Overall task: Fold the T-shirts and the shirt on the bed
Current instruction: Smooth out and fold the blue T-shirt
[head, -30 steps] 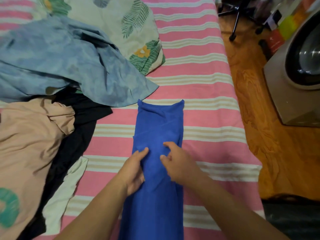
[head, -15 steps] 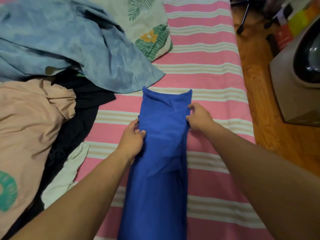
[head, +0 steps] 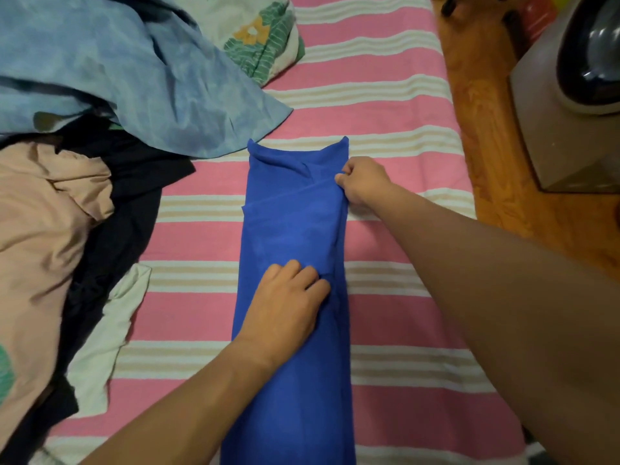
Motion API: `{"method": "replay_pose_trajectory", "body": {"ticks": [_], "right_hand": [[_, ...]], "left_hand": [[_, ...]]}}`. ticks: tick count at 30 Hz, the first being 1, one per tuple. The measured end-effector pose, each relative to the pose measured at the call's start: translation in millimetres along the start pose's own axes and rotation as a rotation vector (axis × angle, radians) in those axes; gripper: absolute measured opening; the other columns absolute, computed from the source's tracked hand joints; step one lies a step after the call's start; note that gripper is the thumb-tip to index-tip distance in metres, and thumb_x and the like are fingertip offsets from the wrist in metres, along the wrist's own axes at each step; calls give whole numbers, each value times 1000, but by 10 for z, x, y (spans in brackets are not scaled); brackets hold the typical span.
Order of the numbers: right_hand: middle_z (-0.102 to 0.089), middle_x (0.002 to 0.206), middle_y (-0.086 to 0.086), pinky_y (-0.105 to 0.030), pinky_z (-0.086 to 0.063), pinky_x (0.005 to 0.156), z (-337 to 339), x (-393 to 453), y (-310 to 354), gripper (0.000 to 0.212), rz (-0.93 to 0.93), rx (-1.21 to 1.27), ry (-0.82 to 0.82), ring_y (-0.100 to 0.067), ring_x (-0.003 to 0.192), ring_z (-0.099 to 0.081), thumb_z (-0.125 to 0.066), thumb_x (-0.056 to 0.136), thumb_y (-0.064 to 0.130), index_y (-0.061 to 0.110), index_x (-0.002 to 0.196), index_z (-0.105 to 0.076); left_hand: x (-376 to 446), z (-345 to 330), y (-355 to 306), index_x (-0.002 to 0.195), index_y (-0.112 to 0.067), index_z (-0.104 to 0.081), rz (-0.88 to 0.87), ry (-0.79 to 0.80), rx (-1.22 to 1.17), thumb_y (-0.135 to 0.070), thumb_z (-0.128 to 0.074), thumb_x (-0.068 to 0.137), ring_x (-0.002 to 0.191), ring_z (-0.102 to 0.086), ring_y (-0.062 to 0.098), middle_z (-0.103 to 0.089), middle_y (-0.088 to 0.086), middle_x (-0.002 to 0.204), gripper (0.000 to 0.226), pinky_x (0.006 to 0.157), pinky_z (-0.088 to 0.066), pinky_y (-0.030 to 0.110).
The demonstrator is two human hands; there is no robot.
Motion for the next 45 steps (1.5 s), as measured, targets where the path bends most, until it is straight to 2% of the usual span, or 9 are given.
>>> {"method": "replay_pose_trajectory", "body": {"ticks": [7,14,20,29,31,34,36,40,45], "right_hand": [[-55,97,-7,-31,-37,69,-7,81,-50,6,-36,-76,-29,-27,83,-50,-50,99,17,14,94,-52],[-51,114,1,-30,-38,79,-17,-333,-100,29,9,214,-106,-18,97,-50,-53,98,30,13,121,-50],[-58,84,0,-33,-39,67,-497,-1848,-502,19,1,236,-167,-19,76,-53,-65,92,30,16,86,-54],[-64,81,0,-33,-46,64,-775,-2088,-788,11,-293,437,-31,-18,72,-58,-64,91,18,18,81,-59],[-59,77,-3,-31,-43,59,-737,-2003,-815,14,-372,514,-14,-21,70,-52,-61,88,11,15,77,-54],[-55,78,-7,-28,-38,56,-715,-1929,-811,19,-381,458,23,-21,72,-49,-57,86,3,16,74,-49],[-56,79,-6,-27,-40,56,-702,-1921,-792,23,-350,342,14,-22,71,-51,-55,86,2,18,71,-47],[-61,85,-4,-31,-47,60,-698,-2079,-758,21,-330,350,-76,-24,74,-56,-59,88,10,22,75,-47],[-63,81,0,-33,-49,75,-845,-2381,-821,27,-282,278,-36,-22,80,-59,-72,88,21,24,70,-51]], "left_hand": [[-312,2,-127,81,-18,-58,6,82,-113,2,-68,69,73,-41,23,-47,-2,79,25,67,-21,31],[-704,-11,44,134,-17,-59,324,122,-231,-33,-56,96,121,-50,27,-50,6,134,41,102,-45,38],[-1471,16,38,116,-18,-59,559,182,-334,-35,-60,93,102,-55,20,-50,-3,113,29,89,-50,36],[-2212,-91,-206,140,-14,-56,561,512,-197,-12,-85,65,124,-57,38,-51,15,144,81,93,-57,46],[-2317,-105,-247,153,-20,-41,552,614,-161,-7,-83,64,140,-46,36,-36,12,160,100,101,-54,42],[-2327,-14,-317,161,-28,11,488,633,-47,3,-53,87,157,3,29,19,3,168,103,124,-23,37],[-2331,17,-354,160,-26,17,490,744,20,4,-45,92,157,11,30,27,4,166,97,126,-16,39],[-2471,42,-521,145,-18,-54,315,657,53,-6,-66,72,132,-51,46,-44,24,153,75,101,-51,50],[-3276,-77,-1132,119,-25,-62,-113,801,-12,-36,-53,71,103,-64,32,-64,13,122,50,88,-45,42]]}}
Point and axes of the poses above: each hand's wrist, its own x-axis towards the middle knuckle, its own z-axis out of the back of the hand, y = z × x, the point moved 7 cm from there along x, towards the middle knuckle
